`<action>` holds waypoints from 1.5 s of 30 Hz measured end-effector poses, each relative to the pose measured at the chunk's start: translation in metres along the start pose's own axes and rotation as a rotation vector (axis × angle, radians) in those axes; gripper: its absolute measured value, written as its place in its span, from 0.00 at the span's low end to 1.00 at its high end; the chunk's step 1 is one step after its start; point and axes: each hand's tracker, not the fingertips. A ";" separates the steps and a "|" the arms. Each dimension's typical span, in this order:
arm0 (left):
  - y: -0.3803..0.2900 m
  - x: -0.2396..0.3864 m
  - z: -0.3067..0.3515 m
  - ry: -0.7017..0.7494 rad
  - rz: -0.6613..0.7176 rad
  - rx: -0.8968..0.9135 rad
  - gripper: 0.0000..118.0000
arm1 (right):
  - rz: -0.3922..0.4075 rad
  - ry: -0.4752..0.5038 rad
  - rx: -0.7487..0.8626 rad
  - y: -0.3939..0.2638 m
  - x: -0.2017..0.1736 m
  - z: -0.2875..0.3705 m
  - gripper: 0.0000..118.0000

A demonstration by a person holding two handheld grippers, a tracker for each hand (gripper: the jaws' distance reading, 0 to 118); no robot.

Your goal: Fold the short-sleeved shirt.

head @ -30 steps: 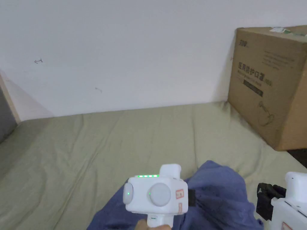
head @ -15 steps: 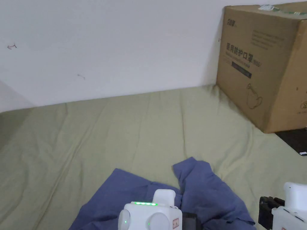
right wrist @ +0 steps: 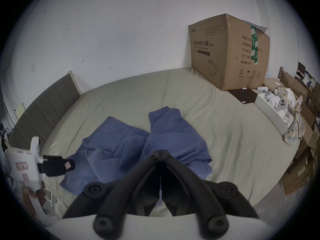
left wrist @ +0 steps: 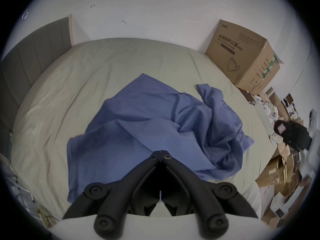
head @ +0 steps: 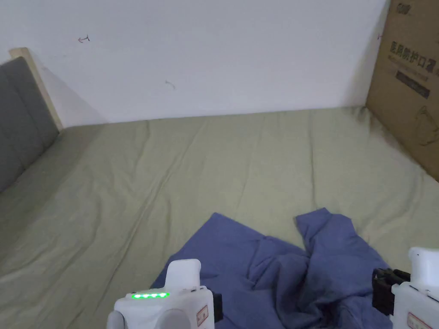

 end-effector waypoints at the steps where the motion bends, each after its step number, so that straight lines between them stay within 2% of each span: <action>1: 0.009 -0.002 -0.004 0.007 0.010 0.011 0.00 | 0.001 0.009 -0.007 0.000 -0.001 -0.003 0.00; 4: 0.050 -0.011 -0.030 0.012 0.023 0.037 0.09 | 0.023 0.002 -0.027 -0.002 -0.003 -0.013 0.00; 5: 0.066 -0.012 -0.041 0.015 0.010 0.040 0.21 | 0.028 -0.002 -0.036 -0.003 -0.001 -0.017 0.00; 6: 0.082 -0.013 -0.054 0.012 0.001 0.040 0.47 | 0.030 -0.003 -0.044 -0.004 0.000 -0.022 0.00; 7: 0.103 -0.017 -0.077 0.011 -0.021 0.020 0.85 | 0.025 -0.004 -0.052 -0.005 0.003 -0.027 0.00; 8: 0.122 -0.016 -0.092 0.009 -0.036 -0.013 0.99 | 0.016 -0.006 -0.066 -0.005 0.006 -0.032 0.00; 9: 0.138 -0.014 -0.104 0.014 -0.029 0.010 1.00 | 0.007 -0.007 -0.077 -0.006 0.009 -0.037 0.00; 10: 0.156 -0.013 -0.121 0.031 -0.067 0.028 0.96 | -0.003 -0.011 -0.084 -0.007 0.012 -0.042 0.00; 13: 0.192 -0.004 -0.183 0.116 -0.156 -0.009 0.96 | -0.032 -0.030 -0.118 -0.010 0.021 -0.059 0.00; 17: 0.198 -0.011 -0.262 0.185 -0.209 -0.185 0.92 | -0.031 -0.055 -0.139 -0.011 0.031 -0.074 0.00; 18: 0.196 -0.012 -0.275 0.207 -0.211 -0.207 0.88 | -0.031 -0.064 -0.147 -0.010 0.034 -0.077 0.00; 19: 0.190 -0.021 -0.288 0.219 -0.211 -0.236 0.88 | -0.030 -0.064 -0.150 -0.010 0.036 -0.080 0.00; 20: 0.188 -0.025 -0.289 0.155 -0.162 -0.234 0.88 | -0.033 -0.066 -0.153 -0.011 0.037 -0.082 0.00; 21: 0.190 -0.024 -0.278 0.156 -0.122 -0.157 0.85 | -0.035 -0.068 -0.154 -0.011 0.038 -0.083 0.00; 24: 0.188 -0.024 -0.268 0.172 -0.183 -0.146 0.55 | -0.043 -0.057 -0.161 -0.013 0.038 -0.088 0.00; 25: 0.189 -0.022 -0.264 0.182 -0.186 -0.139 0.37 | -0.044 -0.055 -0.162 -0.014 0.037 -0.089 0.00; 26: 0.189 -0.022 -0.261 0.196 -0.197 -0.131 0.14 | -0.046 -0.052 -0.162 -0.015 0.036 -0.089 0.00; 27: 0.189 -0.021 -0.258 0.235 -0.226 -0.116 0.02 | -0.052 -0.045 -0.165 -0.016 0.035 -0.089 0.00; 28: 0.189 -0.021 -0.256 0.270 -0.251 -0.110 0.02 | -0.063 -0.030 -0.172 -0.017 0.035 -0.090 0.00; 30: 0.191 -0.026 -0.247 0.181 -0.210 -0.125 0.01 | -0.088 -0.013 -0.185 -0.017 0.036 -0.090 0.00; 33: 0.191 -0.029 -0.223 0.182 -0.195 -0.099 0.01 | -0.091 -0.006 -0.179 -0.009 0.041 -0.088 0.00; 42: 0.163 -0.028 -0.070 0.134 -0.185 0.156 0.02 | -0.111 0.016 -0.077 0.068 0.087 -0.107 0.00; 44: 0.148 -0.023 -0.041 0.145 -0.197 0.191 0.02 | -0.079 0.002 -0.157 0.088 0.095 -0.135 0.00; 45: 0.140 -0.021 -0.029 0.159 -0.200 0.208 0.02 | -0.074 0.018 -0.232 0.098 0.096 -0.151 0.08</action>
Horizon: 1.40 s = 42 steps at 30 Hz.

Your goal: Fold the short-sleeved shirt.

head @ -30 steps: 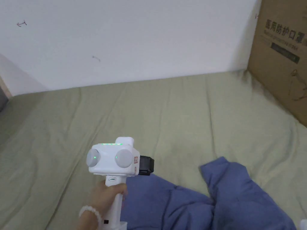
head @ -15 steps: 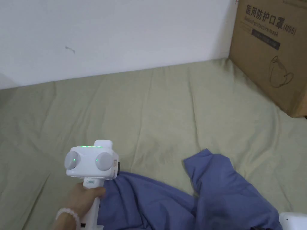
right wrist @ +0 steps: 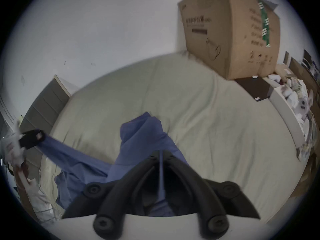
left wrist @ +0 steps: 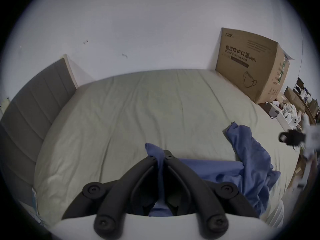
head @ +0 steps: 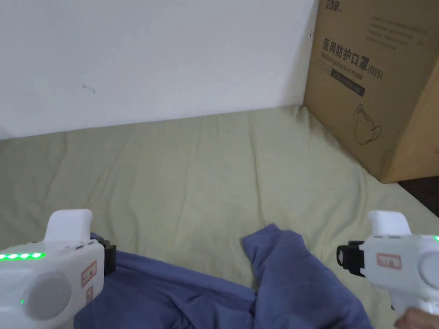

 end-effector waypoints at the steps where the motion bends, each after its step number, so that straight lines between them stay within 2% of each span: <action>1: -0.004 0.001 0.009 -0.001 0.005 0.001 0.02 | 0.012 0.023 -0.053 0.010 0.003 -0.016 0.37; 2: -0.008 0.001 0.016 -0.001 0.010 0.003 0.02 | 0.014 0.044 -0.093 0.014 0.007 -0.032 0.60; 3: -0.012 0.001 0.022 -0.002 0.014 0.004 0.02 | 0.015 0.056 -0.138 0.018 0.010 -0.053 0.77; 4: -0.016 0.000 0.026 0.000 0.025 0.007 0.02 | 0.016 0.041 -0.211 0.020 0.013 -0.073 0.78; 5: -0.019 0.000 0.027 0.011 0.028 0.004 0.02 | -0.008 -0.010 -0.255 0.020 0.015 -0.088 0.78; 6: -0.021 -0.001 0.026 0.025 0.022 -0.007 0.02 | 0.004 -0.055 -0.304 0.017 0.018 -0.107 0.77; 8: -0.023 -0.004 0.023 0.030 0.020 -0.014 0.02 | -0.030 -0.033 -0.401 0.006 0.024 -0.133 0.76; 9: -0.022 -0.006 0.021 0.032 0.028 -0.029 0.02 | -0.009 -0.054 -0.391 0.000 0.024 -0.141 0.76; 11: -0.022 -0.009 0.017 0.025 0.040 -0.027 0.02 | 0.027 -0.089 -0.343 0.005 0.008 -0.126 0.69; 13: -0.020 -0.010 0.014 0.033 0.047 -0.038 0.02 | 0.150 -0.118 -0.344 0.008 0.003 -0.124 0.53; 14: -0.020 -0.011 0.014 0.033 0.043 -0.036 0.02 | 0.177 -0.115 -0.351 0.010 0.001 -0.125 0.40; 15: -0.018 -0.011 0.014 0.041 0.037 -0.037 0.02 | 0.180 -0.118 -0.361 0.013 -0.001 -0.126 0.18; 16: -0.017 -0.011 0.015 0.054 0.031 -0.028 0.02 | 0.175 -0.131 -0.354 0.015 -0.005 -0.122 0.01; 22: -0.005 -0.030 0.010 0.081 0.071 -0.033 0.02 | 0.175 -0.114 -0.364 0.025 -0.009 -0.110 0.01; 23: -0.003 -0.033 0.010 0.097 0.060 -0.030 0.02 | 0.148 -0.103 -0.341 0.029 -0.007 -0.102 0.01; 25: 0.007 -0.042 0.013 0.149 0.038 -0.032 0.02 | 0.075 -0.022 -0.272 0.045 -0.005 -0.072 0.01; 30: 0.050 -0.079 0.048 0.175 0.180 0.045 0.02 | 0.014 0.027 -0.095 0.105 -0.009 0.022 0.01; 33: 0.090 -0.086 0.064 0.230 0.134 0.075 0.02 | 0.058 0.045 0.010 0.143 -0.016 0.077 0.01; 35: 0.117 -0.085 0.086 0.232 0.118 0.120 0.02 | 0.109 0.021 0.068 0.164 -0.027 0.118 0.01; 37: 0.144 -0.086 0.106 0.219 0.127 0.165 0.02 | 0.102 0.017 0.135 0.190 -0.034 0.147 0.01; 42: 0.206 -0.086 0.139 0.300 0.092 0.236 0.02 | 0.088 0.049 0.256 0.255 -0.061 0.209 0.01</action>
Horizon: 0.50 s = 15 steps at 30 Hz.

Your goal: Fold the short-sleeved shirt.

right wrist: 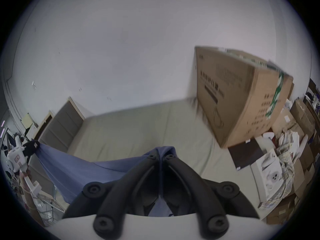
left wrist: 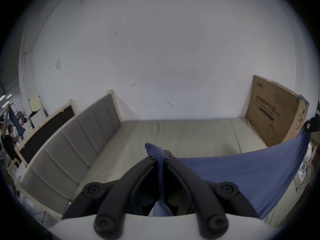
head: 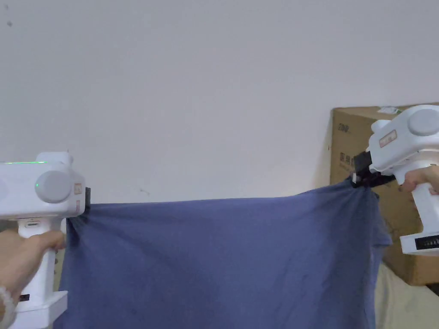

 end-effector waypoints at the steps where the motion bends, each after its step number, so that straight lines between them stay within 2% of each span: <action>1: 0.013 -0.002 0.002 0.014 0.015 0.016 0.02 | -0.003 -0.004 0.022 0.017 -0.005 0.005 0.01; 4: 0.054 -0.007 0.005 0.041 0.011 0.069 0.02 | -0.004 -0.010 0.087 0.069 -0.022 0.018 0.01; 11: 0.144 -0.018 0.001 0.098 0.052 0.166 0.02 | -0.064 -0.009 0.224 0.165 -0.061 0.042 0.01; 15: 0.198 -0.015 -0.009 0.191 -0.050 0.219 0.02 | -0.062 -0.002 0.282 0.202 -0.082 0.056 0.01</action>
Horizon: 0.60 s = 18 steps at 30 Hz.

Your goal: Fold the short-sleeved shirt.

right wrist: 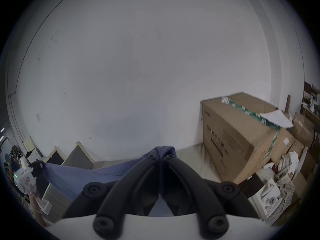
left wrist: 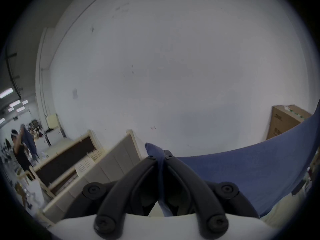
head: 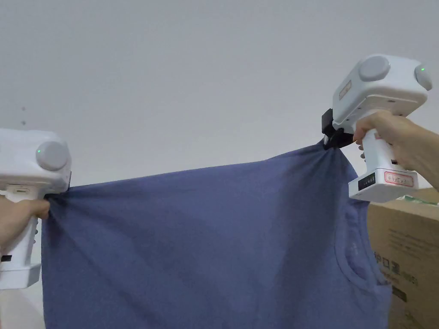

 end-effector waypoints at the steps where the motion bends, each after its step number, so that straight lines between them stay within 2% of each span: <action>1: 0.010 0.000 -0.004 0.023 0.027 0.027 0.02 | 0.015 -0.006 0.014 0.007 -0.005 0.001 0.01; 3: 0.029 0.000 -0.006 0.012 0.004 0.038 0.02 | 0.047 -0.031 0.049 0.018 -0.014 0.006 0.01; 4: 0.034 -0.001 -0.005 0.021 0.039 0.090 0.02 | 0.049 -0.036 0.073 0.020 -0.016 0.006 0.01; 8: 0.032 -0.002 -0.015 0.012 0.029 0.085 0.02 | 0.035 -0.031 0.063 0.014 -0.014 -0.003 0.01; 12: -0.015 0.008 -0.041 0.017 0.034 0.065 0.02 | 0.067 -0.012 -0.031 -0.034 -0.011 -0.033 0.01; 14: -0.050 0.016 -0.057 0.011 0.029 -0.001 0.02 | 0.059 -0.022 -0.082 -0.063 -0.006 -0.057 0.01; 17: -0.125 0.034 -0.085 -0.019 0.095 -0.083 0.02 | 0.042 -0.046 -0.187 -0.120 0.005 -0.102 0.01; 18: -0.154 0.043 -0.099 -0.031 0.070 -0.141 0.02 | 0.049 -0.053 -0.249 -0.143 0.009 -0.121 0.01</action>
